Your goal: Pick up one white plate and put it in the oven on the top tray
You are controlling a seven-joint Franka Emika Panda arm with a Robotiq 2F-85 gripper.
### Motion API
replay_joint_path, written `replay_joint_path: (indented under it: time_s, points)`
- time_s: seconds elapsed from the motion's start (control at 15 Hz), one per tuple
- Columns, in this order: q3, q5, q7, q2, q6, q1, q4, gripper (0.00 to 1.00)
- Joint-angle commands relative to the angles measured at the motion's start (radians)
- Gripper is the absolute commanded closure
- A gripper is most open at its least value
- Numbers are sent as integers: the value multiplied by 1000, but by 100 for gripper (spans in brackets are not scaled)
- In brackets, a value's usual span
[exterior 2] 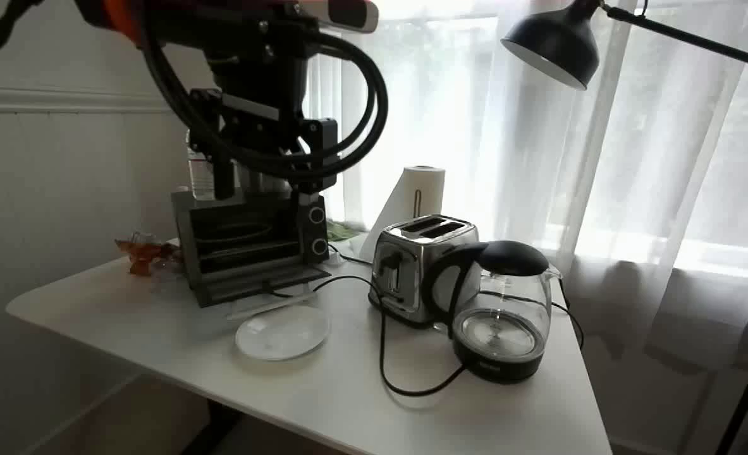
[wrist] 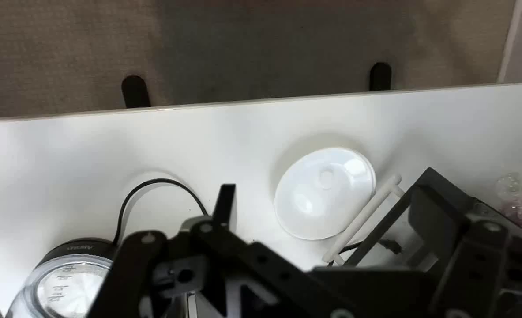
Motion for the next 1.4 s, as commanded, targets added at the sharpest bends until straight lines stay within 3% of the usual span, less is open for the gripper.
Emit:
replay_joint_path:
  time_s: [0.0,0.6,1.07,1.33]
  points:
    - [14,12,-11,4,-2,-18,2,0]
    - [14,12,-11,4,-2,-18,2,0]
    - [-55,60,-138,261,225,17,-28,0]
    - [-86,177,-249,422,383,40,-36,0]
